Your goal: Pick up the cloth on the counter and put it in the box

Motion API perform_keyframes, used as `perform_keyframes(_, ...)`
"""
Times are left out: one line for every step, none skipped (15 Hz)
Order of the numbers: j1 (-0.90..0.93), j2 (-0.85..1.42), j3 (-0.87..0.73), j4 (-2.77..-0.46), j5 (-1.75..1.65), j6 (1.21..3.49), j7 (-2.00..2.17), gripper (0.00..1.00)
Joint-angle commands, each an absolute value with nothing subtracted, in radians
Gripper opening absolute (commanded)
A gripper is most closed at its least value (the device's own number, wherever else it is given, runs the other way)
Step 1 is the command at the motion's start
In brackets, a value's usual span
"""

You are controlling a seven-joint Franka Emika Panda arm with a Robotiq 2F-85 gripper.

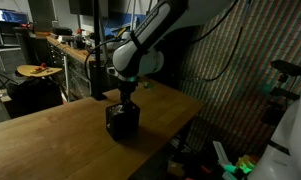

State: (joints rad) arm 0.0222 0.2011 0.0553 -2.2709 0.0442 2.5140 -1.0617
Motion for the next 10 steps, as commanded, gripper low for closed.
perform_keyframes(0.027,0.139,0.075,-2.276,0.007,2.475,-0.987,0.34)
perform_keyframes(0.031,0.132,0.079,-2.276,0.000,2.469,-0.974,0.14)
perform_keyframes(0.034,0.125,0.083,-2.276,-0.008,2.463,-0.962,0.12)
perform_keyframes(0.036,0.117,0.087,-2.274,-0.011,2.459,-0.953,0.05)
perform_keyframes(0.037,0.113,0.091,-2.272,-0.015,2.456,-0.944,0.02)
perform_keyframes(0.038,0.106,0.094,-2.272,-0.015,2.450,-0.940,0.00)
perform_keyframes(0.039,0.099,0.096,-2.271,-0.009,2.444,-0.939,0.05)
perform_keyframes(0.039,0.096,0.097,-2.272,-0.007,2.444,-0.938,0.05)
perform_keyframes(0.039,0.089,0.096,-2.274,-0.005,2.440,-0.940,0.07)
perform_keyframes(0.038,0.084,0.095,-2.276,-0.006,2.436,-0.940,0.06)
